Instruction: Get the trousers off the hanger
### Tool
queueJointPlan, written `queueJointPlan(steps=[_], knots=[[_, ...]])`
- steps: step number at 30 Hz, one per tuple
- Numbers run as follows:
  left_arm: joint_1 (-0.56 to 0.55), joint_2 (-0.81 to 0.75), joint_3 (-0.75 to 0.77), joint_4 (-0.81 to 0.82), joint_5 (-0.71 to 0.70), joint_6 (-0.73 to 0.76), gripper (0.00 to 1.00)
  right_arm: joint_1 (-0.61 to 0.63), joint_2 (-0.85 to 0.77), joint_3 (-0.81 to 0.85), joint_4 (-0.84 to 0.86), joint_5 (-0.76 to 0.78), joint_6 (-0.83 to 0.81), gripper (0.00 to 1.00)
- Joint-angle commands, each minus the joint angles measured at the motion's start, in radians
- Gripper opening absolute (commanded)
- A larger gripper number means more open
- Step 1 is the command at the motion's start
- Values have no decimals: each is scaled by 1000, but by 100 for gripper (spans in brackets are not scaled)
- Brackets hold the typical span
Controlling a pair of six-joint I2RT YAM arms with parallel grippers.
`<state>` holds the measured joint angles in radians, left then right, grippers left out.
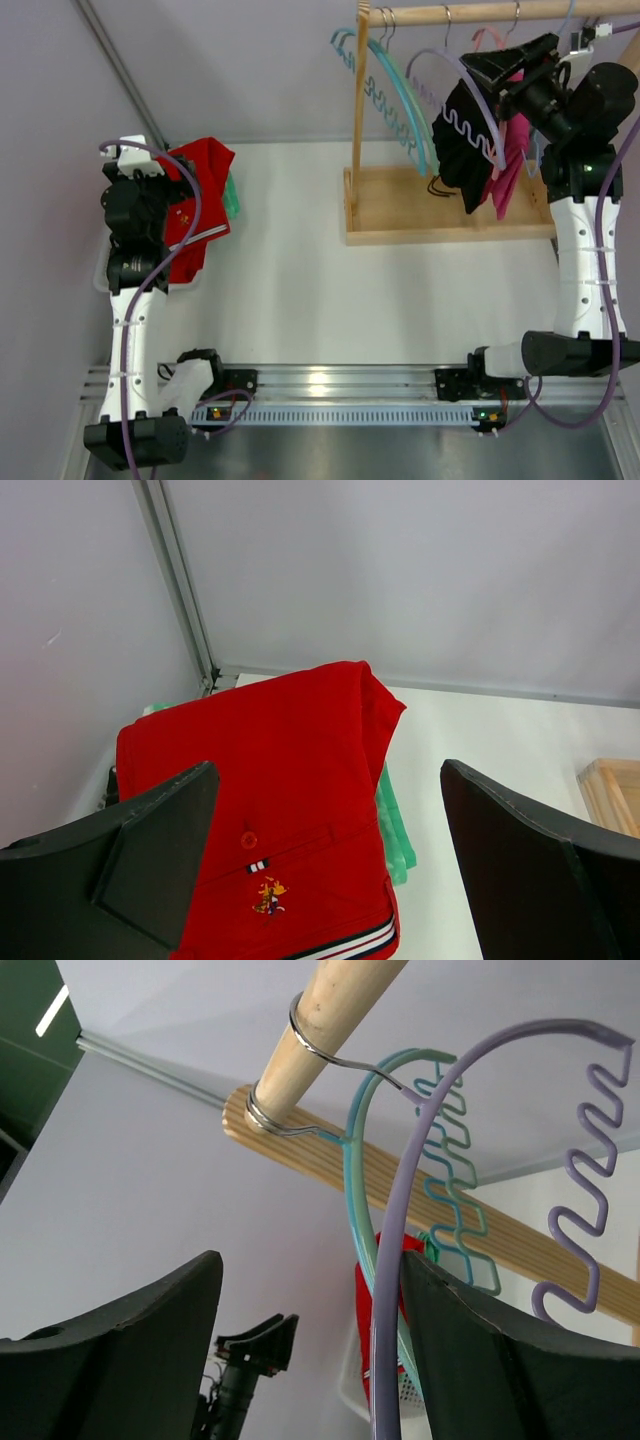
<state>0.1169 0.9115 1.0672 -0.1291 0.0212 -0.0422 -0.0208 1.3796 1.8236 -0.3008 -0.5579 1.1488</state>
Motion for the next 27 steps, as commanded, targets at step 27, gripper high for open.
queueJointPlan(steps=[27], knots=[[4,-25,-3,31,20,-45,99,-162,-162,98,-133,-20,-412,86]])
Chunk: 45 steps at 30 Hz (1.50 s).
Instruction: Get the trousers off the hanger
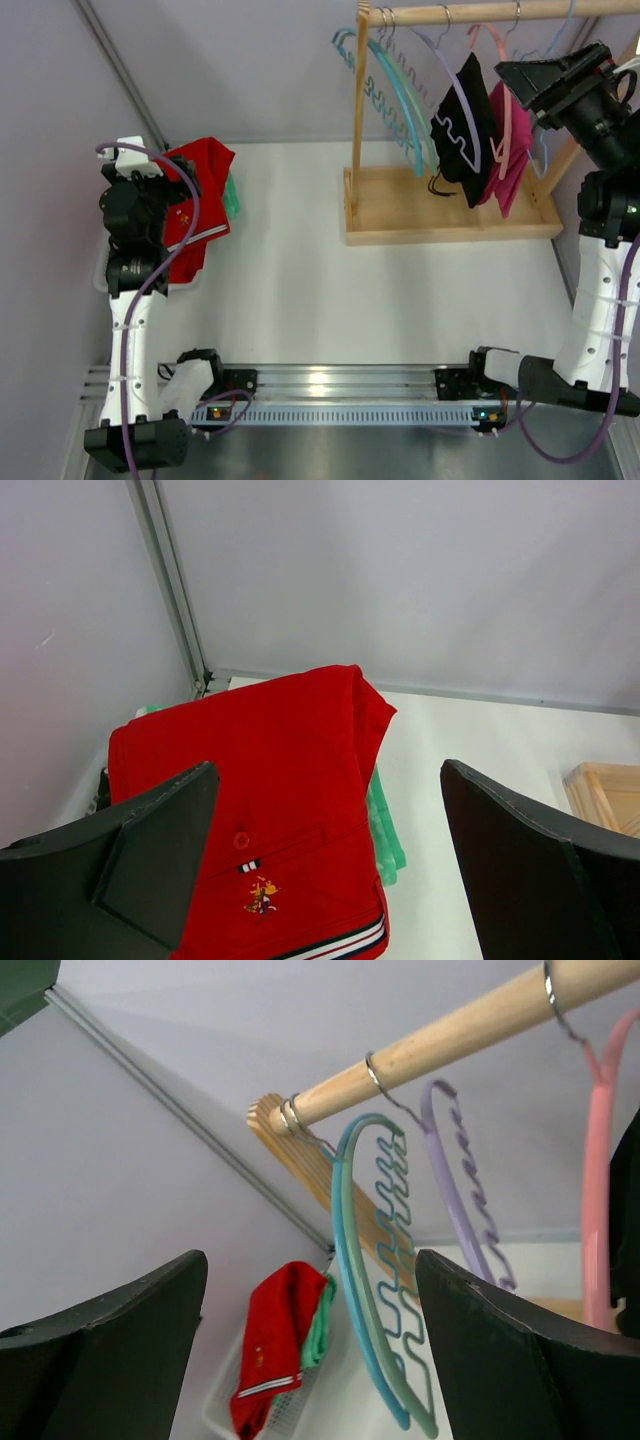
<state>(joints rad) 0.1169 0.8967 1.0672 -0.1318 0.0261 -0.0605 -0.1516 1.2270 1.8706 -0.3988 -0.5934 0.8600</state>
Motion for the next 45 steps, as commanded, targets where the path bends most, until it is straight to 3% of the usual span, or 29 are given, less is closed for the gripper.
queueJointPlan(steps=[1,13,18,23,31,33,40,45], knots=[[4,-12,-4,34,18,-28,99,-42,0,58,-50,15,-137,86],[4,-16,-13,35,14,-44,99,-68,104,94,-149,67,-227,78],[4,-16,-19,34,14,-47,99,-66,141,76,-111,80,-196,72],[3,-16,-30,35,17,-47,99,-63,173,38,-64,72,-176,61],[4,-10,-27,34,8,-41,99,-37,209,-36,-5,66,-188,58],[4,-16,-29,34,11,-41,99,-28,204,-63,37,49,-179,49],[4,-18,-32,34,12,-42,99,-23,223,-80,145,-8,-104,41],[3,-24,-30,34,8,-35,99,-31,226,-77,228,-28,-37,17]])
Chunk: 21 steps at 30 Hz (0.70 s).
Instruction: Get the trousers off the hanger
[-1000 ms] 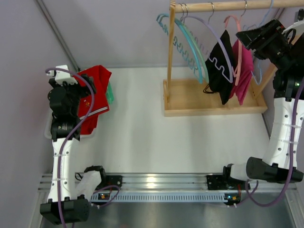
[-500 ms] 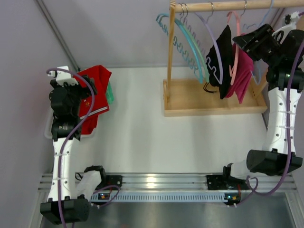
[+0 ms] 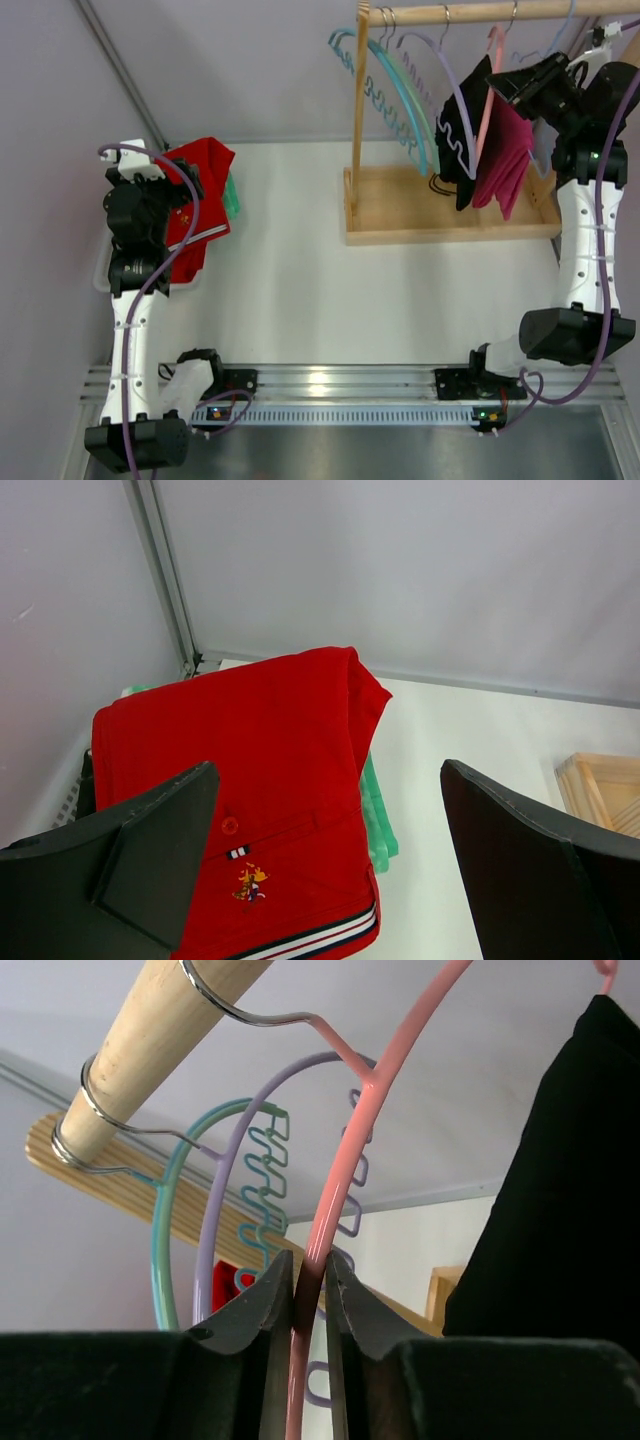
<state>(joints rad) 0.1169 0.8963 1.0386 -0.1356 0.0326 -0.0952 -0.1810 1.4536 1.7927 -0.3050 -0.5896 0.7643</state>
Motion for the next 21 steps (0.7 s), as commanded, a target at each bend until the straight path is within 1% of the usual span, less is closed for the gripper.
queueJointPlan(steps=[1,2,3,4,5,8,9,14,16,17,21], knots=[[4,-26,-3,37,0,2,99,-3,-1,7,147,-33,69,14],[4,-25,-3,37,0,5,99,-5,2,13,152,-33,81,8],[4,-26,-3,37,-2,3,99,-11,4,16,159,-35,105,4],[4,-27,-5,37,-2,3,99,-15,5,19,188,-47,122,1],[4,-27,-3,39,-3,3,99,-20,7,20,207,-53,141,0],[4,-27,-3,39,-2,2,99,-43,17,20,277,-87,231,0],[4,-27,0,37,-2,3,99,-54,22,19,327,-95,277,0],[4,-23,1,39,-2,8,99,-71,25,25,444,-142,386,0],[4,-23,5,37,-2,6,99,-74,28,36,501,-165,473,0],[4,-22,5,37,3,9,99,-75,28,49,498,-171,493,0],[4,-17,17,39,-10,28,99,-78,-5,59,572,-188,544,0]])
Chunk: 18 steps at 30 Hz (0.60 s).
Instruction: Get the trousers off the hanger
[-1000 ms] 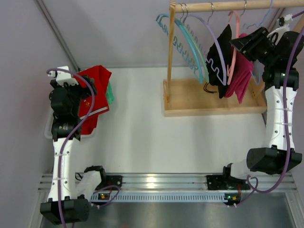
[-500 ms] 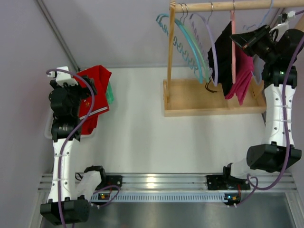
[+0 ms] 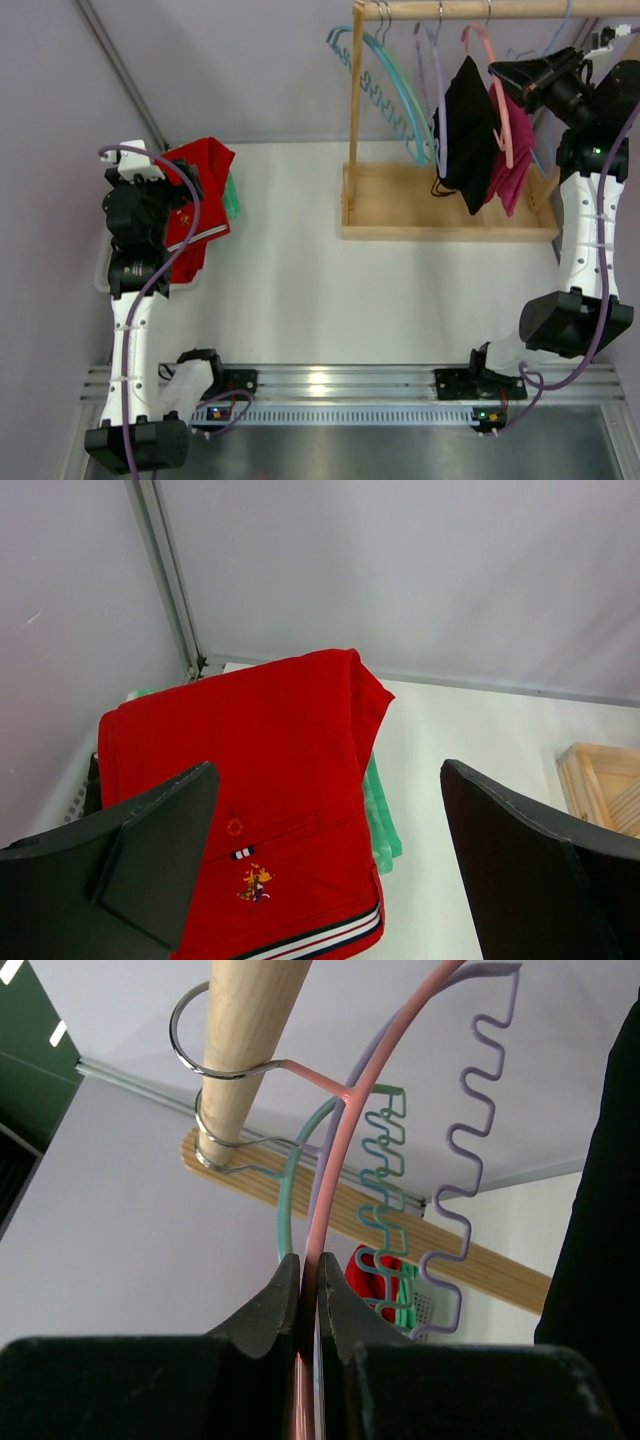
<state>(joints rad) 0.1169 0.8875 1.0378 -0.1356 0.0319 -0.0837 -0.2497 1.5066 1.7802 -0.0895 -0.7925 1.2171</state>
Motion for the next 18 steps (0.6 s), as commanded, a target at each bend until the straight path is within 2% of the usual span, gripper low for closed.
queueJointPlan(steps=[1,9,18], knots=[[4,-9,19,37,-7,18,99,-10,-63,74,364,15,99,0],[4,-7,28,37,5,7,99,-46,-74,107,393,32,153,0],[4,-5,36,37,34,21,99,-76,-170,1,401,3,205,0]])
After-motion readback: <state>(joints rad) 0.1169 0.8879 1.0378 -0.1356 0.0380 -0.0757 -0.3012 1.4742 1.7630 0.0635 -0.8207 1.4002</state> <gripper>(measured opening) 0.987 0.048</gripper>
